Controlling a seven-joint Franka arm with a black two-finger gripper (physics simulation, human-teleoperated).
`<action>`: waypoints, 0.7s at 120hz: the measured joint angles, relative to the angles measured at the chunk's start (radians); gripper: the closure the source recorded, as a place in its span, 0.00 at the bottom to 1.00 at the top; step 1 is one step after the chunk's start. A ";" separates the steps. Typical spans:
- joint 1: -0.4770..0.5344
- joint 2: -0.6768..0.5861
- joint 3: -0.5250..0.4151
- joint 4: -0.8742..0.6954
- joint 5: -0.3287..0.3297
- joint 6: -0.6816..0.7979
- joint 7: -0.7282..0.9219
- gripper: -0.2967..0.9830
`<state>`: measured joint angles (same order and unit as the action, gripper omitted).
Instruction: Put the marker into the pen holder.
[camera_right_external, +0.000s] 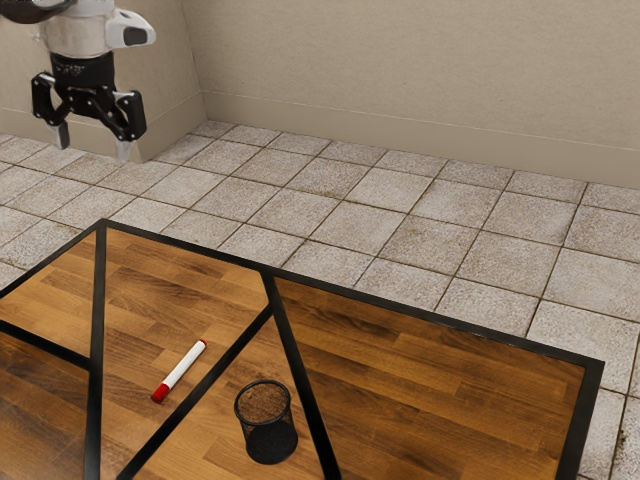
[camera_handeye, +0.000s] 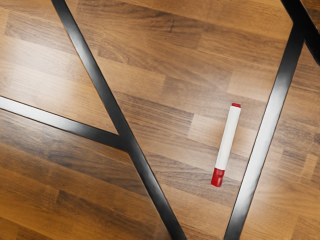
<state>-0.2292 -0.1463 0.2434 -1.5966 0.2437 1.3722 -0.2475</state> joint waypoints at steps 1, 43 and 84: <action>0.000 -0.001 -0.001 -0.002 -0.001 0.002 -0.001 0.23; 0.086 0.107 0.011 -0.358 -0.107 0.350 -0.024 0.23; 0.227 0.450 0.009 -0.420 -0.322 0.862 0.098 0.23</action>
<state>-0.0018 0.3041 0.2527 -2.0164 -0.0787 2.2343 -0.1490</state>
